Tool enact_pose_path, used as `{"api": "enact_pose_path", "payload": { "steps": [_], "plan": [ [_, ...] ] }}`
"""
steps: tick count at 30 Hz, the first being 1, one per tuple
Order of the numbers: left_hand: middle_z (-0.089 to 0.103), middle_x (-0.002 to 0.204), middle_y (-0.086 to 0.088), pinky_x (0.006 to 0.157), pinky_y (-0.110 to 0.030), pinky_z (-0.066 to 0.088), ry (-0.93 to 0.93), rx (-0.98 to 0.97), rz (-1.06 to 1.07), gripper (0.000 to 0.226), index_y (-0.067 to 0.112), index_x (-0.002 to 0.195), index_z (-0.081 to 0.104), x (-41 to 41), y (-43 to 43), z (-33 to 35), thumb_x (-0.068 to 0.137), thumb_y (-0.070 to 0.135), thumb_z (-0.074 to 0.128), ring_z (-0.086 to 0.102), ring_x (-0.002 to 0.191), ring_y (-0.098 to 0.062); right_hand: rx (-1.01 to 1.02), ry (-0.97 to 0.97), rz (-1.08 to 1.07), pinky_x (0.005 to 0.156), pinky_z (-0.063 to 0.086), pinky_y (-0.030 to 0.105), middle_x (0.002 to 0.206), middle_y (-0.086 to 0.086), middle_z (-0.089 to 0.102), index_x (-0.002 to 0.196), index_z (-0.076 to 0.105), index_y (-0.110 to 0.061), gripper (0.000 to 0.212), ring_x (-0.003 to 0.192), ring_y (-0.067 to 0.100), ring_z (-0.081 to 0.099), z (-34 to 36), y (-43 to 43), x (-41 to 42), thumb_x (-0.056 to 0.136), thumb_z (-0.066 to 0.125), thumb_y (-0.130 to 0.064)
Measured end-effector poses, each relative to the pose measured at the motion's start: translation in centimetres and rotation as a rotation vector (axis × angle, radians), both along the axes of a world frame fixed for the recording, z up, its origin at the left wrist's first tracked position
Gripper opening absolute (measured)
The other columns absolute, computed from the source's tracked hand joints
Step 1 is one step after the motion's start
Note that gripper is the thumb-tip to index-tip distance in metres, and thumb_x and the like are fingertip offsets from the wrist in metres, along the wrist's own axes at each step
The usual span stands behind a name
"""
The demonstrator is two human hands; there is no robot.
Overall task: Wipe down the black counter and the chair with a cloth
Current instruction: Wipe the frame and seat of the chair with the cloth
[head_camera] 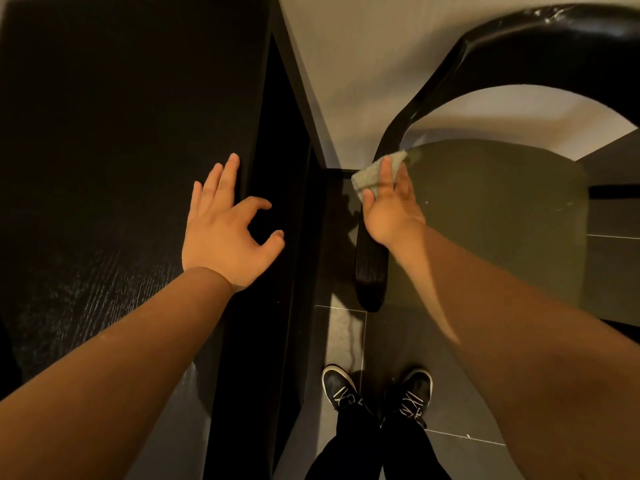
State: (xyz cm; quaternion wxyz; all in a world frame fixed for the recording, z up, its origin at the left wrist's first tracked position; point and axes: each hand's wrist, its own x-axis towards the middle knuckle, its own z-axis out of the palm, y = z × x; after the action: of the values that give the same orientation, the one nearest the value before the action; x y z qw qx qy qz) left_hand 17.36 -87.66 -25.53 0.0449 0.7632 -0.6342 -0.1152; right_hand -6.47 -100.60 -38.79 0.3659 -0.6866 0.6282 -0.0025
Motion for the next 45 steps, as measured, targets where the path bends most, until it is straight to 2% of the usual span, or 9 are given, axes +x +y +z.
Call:
{"api": "enact_pose_path", "payload": {
  "steps": [8,12,15,19,26,32,36,41,45],
  "plan": [
    [0.008,0.177,-0.005,0.132,-0.048,-0.001,-0.008,0.011,0.006,0.045,0.031,0.118,0.073,0.0,-0.2,0.1,0.086,0.058,0.056,0.002,0.163,-0.029,-0.046,-0.011,0.183,0.126,-0.001,0.039,0.167,-0.006,-0.035,0.166,-0.011,-0.027,0.067,0.155,0.021,-0.029,1.2,7.5,-2.2,0.111,0.025,-0.043],
    [0.009,0.177,-0.005,0.132,-0.051,0.001,-0.005,-0.009,-0.001,0.044,0.030,0.115,0.074,0.1,-0.1,-0.1,0.086,0.057,0.057,0.003,0.163,-0.030,-0.162,0.044,0.346,0.130,0.001,0.047,0.172,0.005,-0.023,0.166,-0.005,-0.017,0.069,0.156,0.030,-0.024,0.1,1.9,-2.5,0.110,0.023,-0.045],
    [0.010,0.177,-0.006,0.132,-0.050,0.001,-0.006,-0.007,0.000,0.043,0.031,0.115,0.074,0.2,-0.2,-0.2,0.085,0.057,0.057,0.004,0.163,-0.030,-0.138,0.083,0.313,0.130,0.003,0.049,0.171,0.007,-0.025,0.165,-0.009,-0.019,0.072,0.157,0.034,-0.022,-0.4,-3.3,-1.7,0.106,0.010,-0.055],
    [0.010,0.177,-0.005,0.131,-0.046,-0.002,-0.014,-0.002,-0.001,0.042,0.030,0.115,0.074,0.2,-0.3,-0.1,0.086,0.056,0.057,0.004,0.163,-0.030,-0.062,0.003,0.208,0.130,-0.001,0.047,0.169,0.009,-0.030,0.165,-0.009,-0.014,0.070,0.156,0.033,-0.026,1.1,-0.5,-0.4,0.111,0.029,-0.037],
    [0.010,0.177,-0.006,0.131,-0.046,-0.002,-0.004,-0.001,-0.001,0.044,0.030,0.114,0.074,0.2,-0.4,-0.1,0.086,0.057,0.054,0.004,0.163,-0.030,0.043,-0.055,0.312,0.126,-0.004,0.040,0.164,-0.007,-0.040,0.165,-0.014,-0.023,0.070,0.150,0.020,-0.038,1.6,4.6,-2.1,0.111,0.028,-0.039],
    [0.012,0.176,-0.006,0.132,-0.047,0.000,-0.002,0.003,0.003,0.041,0.032,0.113,0.074,0.3,-0.5,-0.1,0.087,0.057,0.055,0.004,0.163,-0.029,-0.004,-0.032,0.206,0.128,-0.005,0.041,0.167,0.005,-0.034,0.165,-0.010,-0.019,0.069,0.156,0.031,-0.025,1.1,-3.5,-0.1,0.113,0.031,-0.034],
    [0.013,0.176,-0.006,0.132,-0.048,0.001,0.013,-0.010,0.001,0.037,0.032,0.111,0.074,0.3,-0.6,-0.1,0.088,0.055,0.057,0.006,0.163,-0.029,-0.024,-0.091,0.096,0.129,-0.003,0.036,0.167,0.002,-0.035,0.166,-0.008,-0.018,0.067,0.158,0.027,-0.021,1.1,0.5,0.2,0.113,0.031,-0.031],
    [0.013,0.176,-0.006,0.132,-0.049,0.002,0.017,-0.006,0.004,0.036,0.033,0.110,0.075,0.4,-0.7,-0.1,0.088,0.055,0.057,0.006,0.163,-0.030,-0.024,-0.175,0.195,0.128,0.012,0.033,0.166,-0.008,-0.036,0.167,-0.001,-0.022,0.067,0.160,0.022,-0.011,1.0,7.6,-2.6,0.111,0.033,-0.035],
    [0.015,0.176,-0.007,0.132,-0.050,0.004,0.019,-0.024,-0.005,0.037,0.033,0.111,0.075,0.5,-0.6,-0.2,0.087,0.055,0.057,0.008,0.162,-0.032,-0.029,-0.154,0.209,0.127,0.018,0.035,0.164,-0.011,-0.039,0.167,-0.004,-0.027,0.066,0.160,0.024,0.003,1.5,3.5,-2.4,0.112,0.031,-0.037]
  ]
}}
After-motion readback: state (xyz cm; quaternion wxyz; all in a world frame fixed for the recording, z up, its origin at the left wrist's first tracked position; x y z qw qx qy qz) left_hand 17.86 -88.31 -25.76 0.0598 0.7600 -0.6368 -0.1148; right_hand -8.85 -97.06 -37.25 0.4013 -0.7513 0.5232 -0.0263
